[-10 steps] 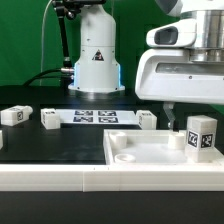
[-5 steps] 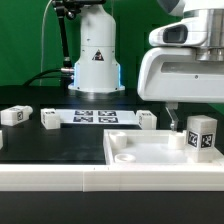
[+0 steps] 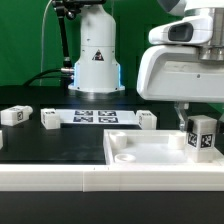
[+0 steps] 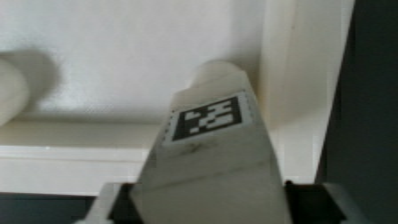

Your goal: Assemble one leg

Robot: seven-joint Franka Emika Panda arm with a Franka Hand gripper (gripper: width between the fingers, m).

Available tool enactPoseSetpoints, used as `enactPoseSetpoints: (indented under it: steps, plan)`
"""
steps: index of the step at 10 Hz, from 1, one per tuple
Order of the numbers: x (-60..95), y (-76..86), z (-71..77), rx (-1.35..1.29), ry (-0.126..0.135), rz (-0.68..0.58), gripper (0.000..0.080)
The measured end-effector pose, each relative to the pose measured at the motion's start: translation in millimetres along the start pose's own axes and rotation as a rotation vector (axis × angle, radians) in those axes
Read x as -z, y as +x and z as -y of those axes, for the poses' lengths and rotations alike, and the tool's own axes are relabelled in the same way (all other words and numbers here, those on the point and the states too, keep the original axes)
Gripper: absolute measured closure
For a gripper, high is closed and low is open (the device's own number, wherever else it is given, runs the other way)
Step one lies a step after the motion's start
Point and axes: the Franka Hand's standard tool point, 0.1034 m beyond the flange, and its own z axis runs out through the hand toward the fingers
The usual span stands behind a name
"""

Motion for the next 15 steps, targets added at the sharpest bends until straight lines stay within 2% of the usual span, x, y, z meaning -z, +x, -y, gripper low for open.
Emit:
enactPoseSetpoints:
  steps: [1, 3, 6, 8, 10, 12, 13, 14, 15]
  plan:
    - [-0.3, -0.2, -0.1, -0.02, 0.0, 0.0, 0.0509]
    - [-0.4, -0.3, 0.1, -0.097, 0.002, 0.001, 0.0509]
    - [-1.6, 4.0, -4.0, -0.364, 0.011, -0.033, 0.0509]
    - [-0.6, 3.0, -5.9, -0.511, -0.013, -0.047, 0.0505]
    - [-0.4, 0.1, -15.7, -0.669, -0.04, -0.054, 0.0499]
    - [-0.9, -0.5, -20.6, -0.722, -0.05, -0.054, 0.0496]
    - [-1.0, -0.6, -19.9, -0.725, -0.048, -0.053, 0.041]
    - [-1.0, -0.6, -19.4, -0.721, -0.047, -0.054, 0.0272]
    - [-1.0, -0.6, -19.5, -0.721, -0.047, -0.054, 0.0272]
